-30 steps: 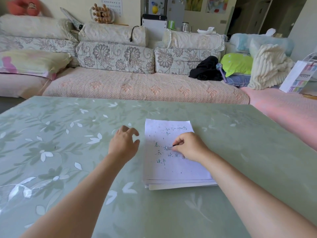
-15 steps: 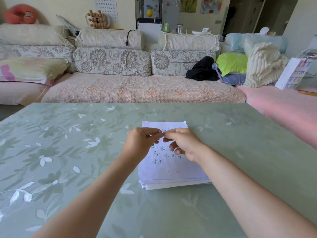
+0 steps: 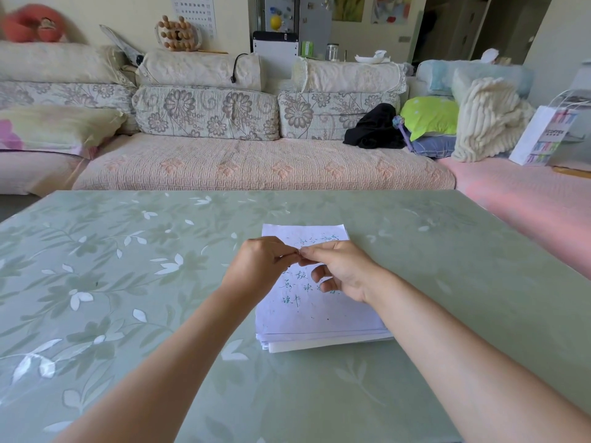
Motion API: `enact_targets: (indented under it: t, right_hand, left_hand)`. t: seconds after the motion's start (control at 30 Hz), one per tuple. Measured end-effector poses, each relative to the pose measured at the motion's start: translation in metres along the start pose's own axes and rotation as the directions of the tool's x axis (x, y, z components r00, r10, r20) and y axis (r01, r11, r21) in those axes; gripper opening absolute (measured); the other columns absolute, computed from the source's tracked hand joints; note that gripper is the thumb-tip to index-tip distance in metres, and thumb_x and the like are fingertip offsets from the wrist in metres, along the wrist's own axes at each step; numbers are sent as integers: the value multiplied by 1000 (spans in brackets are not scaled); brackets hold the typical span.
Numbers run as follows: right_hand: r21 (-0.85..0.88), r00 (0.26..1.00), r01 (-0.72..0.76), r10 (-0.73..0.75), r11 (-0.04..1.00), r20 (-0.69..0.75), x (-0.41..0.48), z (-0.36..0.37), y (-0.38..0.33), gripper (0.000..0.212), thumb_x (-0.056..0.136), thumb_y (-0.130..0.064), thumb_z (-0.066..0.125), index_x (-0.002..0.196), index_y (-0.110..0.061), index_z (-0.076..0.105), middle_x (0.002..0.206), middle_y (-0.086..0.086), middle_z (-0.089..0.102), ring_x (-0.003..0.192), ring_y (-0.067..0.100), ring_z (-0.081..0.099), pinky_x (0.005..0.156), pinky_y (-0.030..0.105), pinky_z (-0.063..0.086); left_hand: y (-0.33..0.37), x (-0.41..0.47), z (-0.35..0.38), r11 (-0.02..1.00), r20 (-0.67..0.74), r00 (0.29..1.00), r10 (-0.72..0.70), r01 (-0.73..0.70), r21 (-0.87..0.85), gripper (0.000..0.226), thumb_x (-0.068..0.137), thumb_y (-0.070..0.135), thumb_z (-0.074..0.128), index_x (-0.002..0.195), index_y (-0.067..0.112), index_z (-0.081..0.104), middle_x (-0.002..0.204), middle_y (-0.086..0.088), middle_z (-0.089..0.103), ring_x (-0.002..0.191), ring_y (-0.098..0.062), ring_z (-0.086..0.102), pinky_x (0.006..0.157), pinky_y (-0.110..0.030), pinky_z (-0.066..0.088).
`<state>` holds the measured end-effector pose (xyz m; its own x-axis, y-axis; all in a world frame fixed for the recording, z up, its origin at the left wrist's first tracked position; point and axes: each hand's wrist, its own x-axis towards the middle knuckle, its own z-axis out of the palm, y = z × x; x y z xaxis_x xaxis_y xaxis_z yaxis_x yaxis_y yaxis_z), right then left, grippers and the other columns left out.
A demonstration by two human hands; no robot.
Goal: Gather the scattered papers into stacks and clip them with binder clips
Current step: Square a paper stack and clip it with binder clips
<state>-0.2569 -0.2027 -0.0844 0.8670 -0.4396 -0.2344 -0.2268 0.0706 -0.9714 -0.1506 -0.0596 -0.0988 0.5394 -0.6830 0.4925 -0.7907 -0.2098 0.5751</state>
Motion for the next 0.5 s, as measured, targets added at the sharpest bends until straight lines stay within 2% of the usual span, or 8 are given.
enact_targets:
  t: [0.1, 0.2, 0.4, 0.47, 0.5]
  right_hand:
    - [-2, 1000, 1, -1, 1000, 2, 0, 1, 2, 22, 92, -23, 70, 103, -5, 74, 87, 2, 73, 54, 14, 53, 44, 24, 44]
    - [-31, 999, 33, -33, 999, -21, -1, 4, 2, 15, 92, -20, 68, 95, -6, 74, 87, 3, 72, 53, 14, 53, 43, 24, 43]
    - [-250, 983, 41, -84, 967, -164, -1, 10, 3, 13, 80, -12, 64, 74, -3, 71, 74, 6, 64, 50, 17, 53, 46, 27, 49]
    - [-109, 988, 24, -41, 994, -151, 0, 10, 3, 12, 84, -12, 64, 84, -2, 72, 77, 5, 66, 49, 15, 51, 45, 25, 48]
    - [-7, 990, 18, -19, 1000, -136, 1, 9, 1, 13, 87, -12, 64, 89, -2, 72, 78, 5, 67, 49, 15, 51, 44, 25, 47]
  left_hand:
    - [0, -2, -1, 1000, 7, 1000, 17, -17, -5, 10, 87, 22, 71, 82, 26, 79, 67, 6, 63, 66, -12, 59, 61, -26, 45]
    - [-2, -2, -1, 1000, -12, 1000, 22, -22, -23, 10, 86, 21, 72, 82, 27, 79, 69, 6, 64, 67, -11, 59, 61, -26, 45]
    - [-2, -7, 6, 997, 2, 997, 72, -72, 7, 11, 89, 19, 68, 85, 22, 78, 72, 3, 67, 68, -12, 61, 63, -32, 48]
    - [4, -5, 8, 996, -66, 998, -23, 17, -91, 12, 90, 13, 65, 90, 18, 76, 76, 5, 72, 72, -7, 67, 68, -29, 54]
    - [9, -3, 8, 968, -93, 986, -135, 112, -224, 13, 92, 12, 62, 93, 15, 75, 80, 5, 73, 75, -6, 70, 71, -27, 56]
